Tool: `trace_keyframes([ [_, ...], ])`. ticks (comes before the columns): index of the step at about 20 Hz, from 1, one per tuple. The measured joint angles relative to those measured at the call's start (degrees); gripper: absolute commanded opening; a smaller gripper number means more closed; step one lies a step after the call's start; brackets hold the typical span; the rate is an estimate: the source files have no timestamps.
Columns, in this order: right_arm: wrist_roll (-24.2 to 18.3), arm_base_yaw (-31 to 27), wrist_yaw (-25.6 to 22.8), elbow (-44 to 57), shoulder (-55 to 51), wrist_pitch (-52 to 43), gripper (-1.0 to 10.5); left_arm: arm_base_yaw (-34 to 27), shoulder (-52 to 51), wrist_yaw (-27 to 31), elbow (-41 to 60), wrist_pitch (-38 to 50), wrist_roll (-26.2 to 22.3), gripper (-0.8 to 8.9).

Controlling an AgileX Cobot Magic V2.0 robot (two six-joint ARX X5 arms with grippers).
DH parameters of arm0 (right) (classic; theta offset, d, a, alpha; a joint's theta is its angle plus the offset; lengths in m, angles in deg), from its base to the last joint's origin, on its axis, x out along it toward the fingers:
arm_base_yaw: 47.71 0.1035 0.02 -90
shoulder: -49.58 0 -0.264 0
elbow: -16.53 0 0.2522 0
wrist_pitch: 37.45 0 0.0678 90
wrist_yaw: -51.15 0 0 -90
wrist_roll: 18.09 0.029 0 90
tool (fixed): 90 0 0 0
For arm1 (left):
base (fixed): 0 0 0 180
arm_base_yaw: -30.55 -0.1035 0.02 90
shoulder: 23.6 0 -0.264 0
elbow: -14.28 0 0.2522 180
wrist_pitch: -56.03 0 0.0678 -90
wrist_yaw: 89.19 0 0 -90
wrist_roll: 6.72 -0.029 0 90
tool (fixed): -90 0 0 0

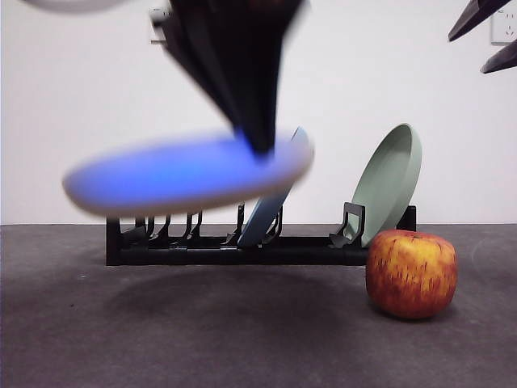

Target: Take the yellow plate from the plate rack,put the plate on the table,take the apple from the table,put the apple in the plate

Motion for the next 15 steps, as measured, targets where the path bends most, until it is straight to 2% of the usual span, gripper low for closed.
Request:
trace_keyframes([
  [2, 0.0, 0.0, 0.0, 0.0, 0.0, 0.5, 2.5, 0.0, 6.84, 2.43, 0.0, 1.42, 0.0, -0.09],
  [5, -0.02, 0.0, 0.0, 0.0, 0.0, 1.07, 2.5, 0.0, 14.75, 2.49, 0.02, 3.48, -0.02, -0.09],
  [9, -0.02, 0.0, 0.0, 0.0, 0.0, 1.33, 2.5, 0.0, 17.35, 2.84, 0.02, 3.76, 0.02, 0.02],
  [10, -0.02, 0.0, 0.0, 0.0, 0.0, 1.33, 2.5, 0.0, 17.35, 2.84, 0.02, 3.78, 0.02, 0.27],
  [12, -0.04, 0.0, 0.02, 0.0, 0.0, 1.33, 2.5, -0.11, 17.33, 2.67, 0.02, 3.74, 0.02, 2.47],
  [13, -0.04, 0.0, 0.0, 0.0, 0.0, 1.33, 2.5, -0.17, 17.33, 2.67, 0.02, 3.52, 0.02, 3.04],
  [15, -0.04, 0.0, 0.0, 0.0, 0.0, 1.33, 2.5, -0.28, 17.16, 2.69, 0.02, 3.15, 0.02, 3.05],
])
